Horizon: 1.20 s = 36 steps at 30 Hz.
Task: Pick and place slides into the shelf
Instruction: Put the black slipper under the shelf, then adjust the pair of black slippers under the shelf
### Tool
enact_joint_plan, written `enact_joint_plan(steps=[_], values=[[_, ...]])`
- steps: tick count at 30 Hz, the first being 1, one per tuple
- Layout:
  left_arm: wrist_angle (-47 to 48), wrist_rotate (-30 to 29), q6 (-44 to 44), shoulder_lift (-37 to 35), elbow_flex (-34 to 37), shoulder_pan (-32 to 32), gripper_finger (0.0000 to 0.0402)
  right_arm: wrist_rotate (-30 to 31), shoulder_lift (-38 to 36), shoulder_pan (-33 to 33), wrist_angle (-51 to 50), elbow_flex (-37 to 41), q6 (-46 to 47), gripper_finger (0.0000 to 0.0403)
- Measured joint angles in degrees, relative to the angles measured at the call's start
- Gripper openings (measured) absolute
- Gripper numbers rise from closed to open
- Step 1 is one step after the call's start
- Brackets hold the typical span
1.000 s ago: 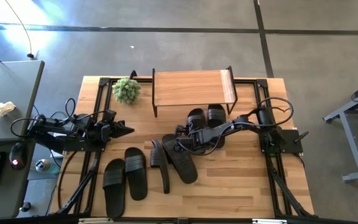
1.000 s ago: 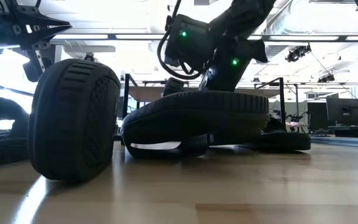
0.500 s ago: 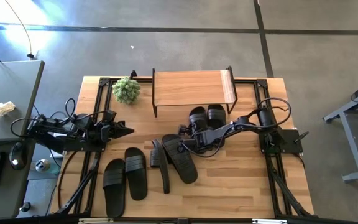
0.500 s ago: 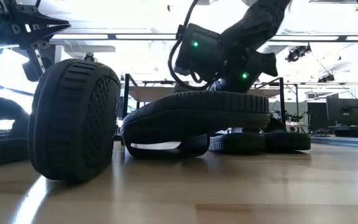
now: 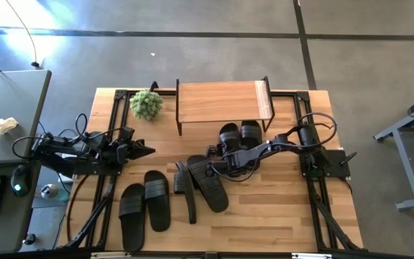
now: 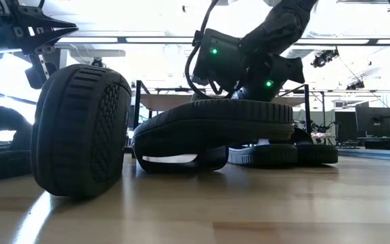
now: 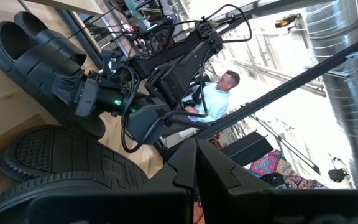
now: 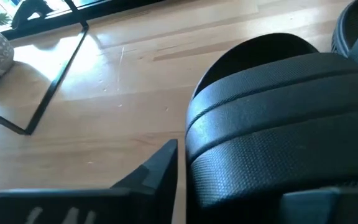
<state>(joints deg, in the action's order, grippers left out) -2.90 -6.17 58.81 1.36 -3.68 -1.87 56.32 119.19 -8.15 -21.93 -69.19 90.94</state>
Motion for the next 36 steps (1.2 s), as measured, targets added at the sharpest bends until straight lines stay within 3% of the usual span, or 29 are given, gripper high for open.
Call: enact_joint_plan(steps=[9,19,30,36], values=[[0.0,-0.1,0.0,0.0,0.0,0.0,0.0001,4.6,-3.7,-3.2,-6.4,0.0,-2.5,0.0133],[0.0,-0.1,-0.1,0.0,0.0,0.0,0.0001,4.4,-8.0,-7.4,-14.3,0.0,-2.3,0.0133],[0.0,0.0,-0.2,0.0,0.0,0.0,0.0001,-1.9,-19.1,-15.2,-24.1,0.0,-3.0,0.0133],[0.0,0.1,-0.4,0.0,0.0,0.0,0.0001,-14.3,-26.8,-22.3,-29.0,0.0,-2.9,0.0131]])
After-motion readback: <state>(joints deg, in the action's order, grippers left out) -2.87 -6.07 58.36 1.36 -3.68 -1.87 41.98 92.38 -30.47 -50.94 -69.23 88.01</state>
